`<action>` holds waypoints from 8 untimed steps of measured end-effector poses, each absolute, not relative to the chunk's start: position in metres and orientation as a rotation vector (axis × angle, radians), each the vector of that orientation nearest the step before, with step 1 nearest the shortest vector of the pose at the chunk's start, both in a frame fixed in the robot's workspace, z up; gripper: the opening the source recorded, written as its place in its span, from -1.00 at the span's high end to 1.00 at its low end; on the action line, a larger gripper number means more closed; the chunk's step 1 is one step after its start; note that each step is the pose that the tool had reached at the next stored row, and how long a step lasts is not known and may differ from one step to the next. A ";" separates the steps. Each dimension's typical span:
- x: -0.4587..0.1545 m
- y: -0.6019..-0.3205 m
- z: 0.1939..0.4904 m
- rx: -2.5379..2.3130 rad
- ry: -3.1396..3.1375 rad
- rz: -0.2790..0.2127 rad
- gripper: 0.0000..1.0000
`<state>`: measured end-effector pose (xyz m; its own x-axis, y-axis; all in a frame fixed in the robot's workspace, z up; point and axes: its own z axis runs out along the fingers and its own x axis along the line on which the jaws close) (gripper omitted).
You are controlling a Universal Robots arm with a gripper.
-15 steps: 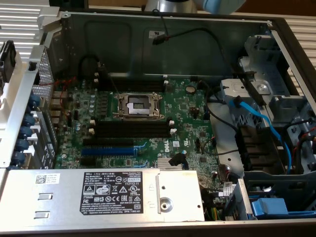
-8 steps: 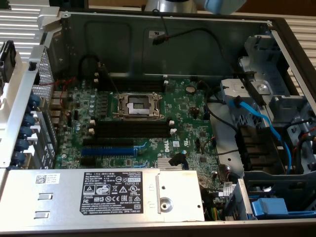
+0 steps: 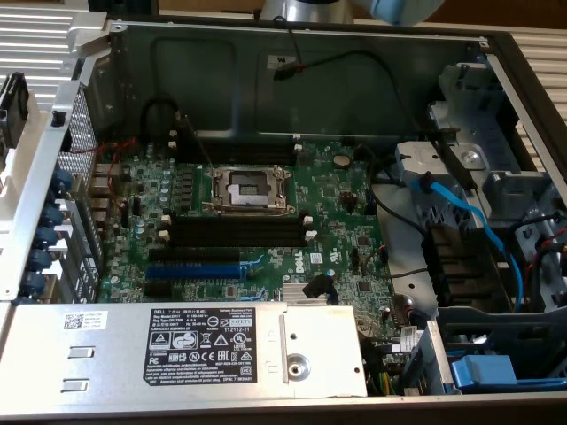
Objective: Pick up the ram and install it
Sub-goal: 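Pick up the ram and move it above insertion slot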
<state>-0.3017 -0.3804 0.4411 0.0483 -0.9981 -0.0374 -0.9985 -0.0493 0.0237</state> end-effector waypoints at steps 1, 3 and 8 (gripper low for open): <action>-0.297 -0.380 0.441 -2.268 2.160 0.068 0.76; -0.288 -0.380 0.441 -2.268 2.160 0.068 0.76; -0.265 -0.380 0.441 -2.268 2.160 0.068 0.76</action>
